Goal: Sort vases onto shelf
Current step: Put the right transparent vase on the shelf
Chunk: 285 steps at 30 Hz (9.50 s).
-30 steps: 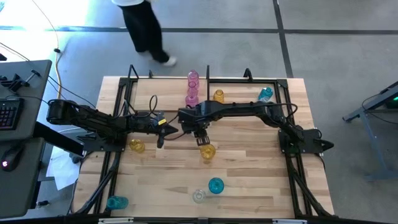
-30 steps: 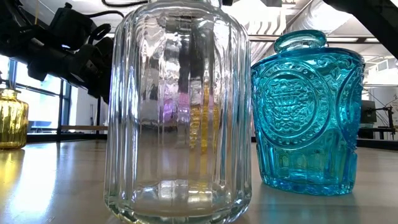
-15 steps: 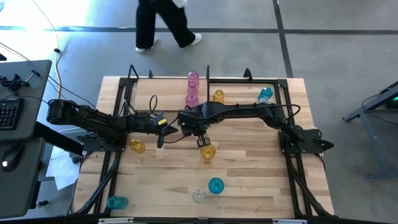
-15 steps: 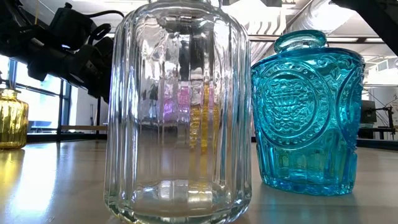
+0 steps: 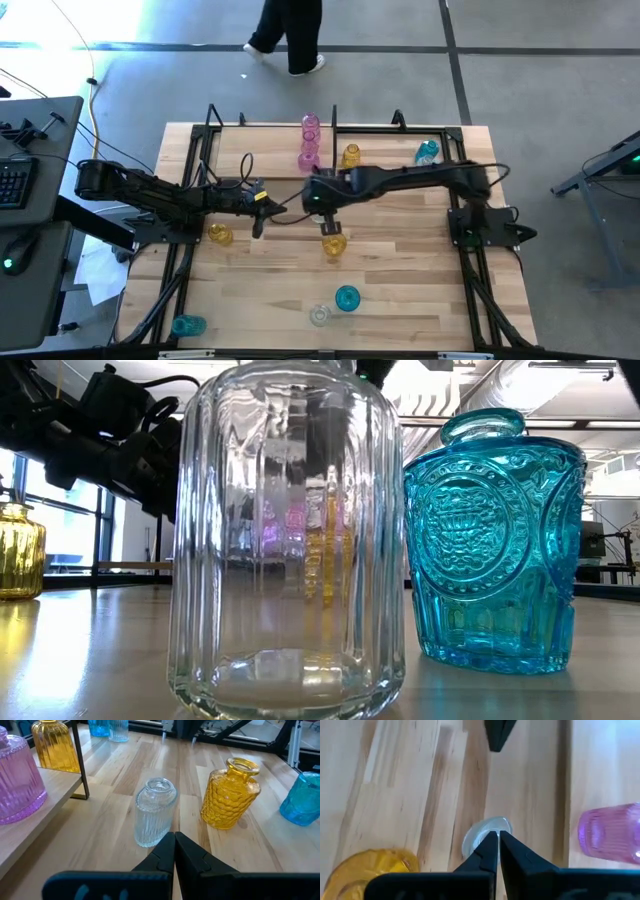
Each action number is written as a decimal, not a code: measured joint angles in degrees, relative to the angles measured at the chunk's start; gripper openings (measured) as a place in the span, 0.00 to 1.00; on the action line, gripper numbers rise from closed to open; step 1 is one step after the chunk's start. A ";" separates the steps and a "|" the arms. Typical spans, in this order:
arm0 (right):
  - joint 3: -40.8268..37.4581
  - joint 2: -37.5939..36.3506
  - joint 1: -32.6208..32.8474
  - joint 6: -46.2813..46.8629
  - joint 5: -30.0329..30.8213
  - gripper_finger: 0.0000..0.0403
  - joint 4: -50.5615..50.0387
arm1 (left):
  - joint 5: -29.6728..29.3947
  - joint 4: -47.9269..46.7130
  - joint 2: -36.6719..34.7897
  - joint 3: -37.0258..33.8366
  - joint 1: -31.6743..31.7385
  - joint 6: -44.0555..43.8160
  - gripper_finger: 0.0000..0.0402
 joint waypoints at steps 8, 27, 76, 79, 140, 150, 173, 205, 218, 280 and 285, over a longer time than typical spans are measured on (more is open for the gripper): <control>-29.21 -18.23 0.39 7.65 1.93 0.00 27.48 | 1.04 -2.52 0.17 3.93 -1.45 1.26 0.01; -45.06 -50.13 -1.11 37.04 18.04 0.08 1.81 | 2.18 -10.06 8.00 15.35 2.90 1.08 0.19; -58.40 -50.67 -30.02 41.90 22.31 0.19 4.68 | 13.44 -4.18 7.98 10.84 12.81 -3.08 0.00; -58.40 -50.67 -28.88 41.83 21.46 0.19 4.59 | 13.42 -4.18 7.98 10.84 12.77 -3.08 0.00; 2.36 7.90 5.29 19.72 -4.12 0.19 17.27 | 4.96 -1.48 -12.76 -4.25 12.83 -1.97 0.00; 2.01 9.04 4.70 18.67 -4.20 0.20 17.08 | 6.82 -1.61 -12.76 -4.24 12.71 -1.97 0.00; 7.45 9.10 4.93 14.37 -4.24 0.56 13.11 | 6.66 -4.68 -12.76 -4.24 12.29 -2.01 0.00; -28.30 -18.26 5.30 2.57 9.62 0.01 40.68 | 9.52 -3.94 -12.72 -4.13 2.59 -4.96 0.16; -50.89 -34.10 0.97 3.32 8.90 0.00 57.74 | -6.44 -4.24 -12.47 -0.76 -9.50 -9.49 0.49; -51.69 -34.17 0.93 2.77 9.00 0.00 55.39 | -16.03 -3.98 5.16 9.20 -16.50 -5.47 0.36; -51.69 -34.17 0.93 2.77 9.00 0.00 55.39 | -16.23 -2.26 5.13 9.14 -15.82 -5.03 0.27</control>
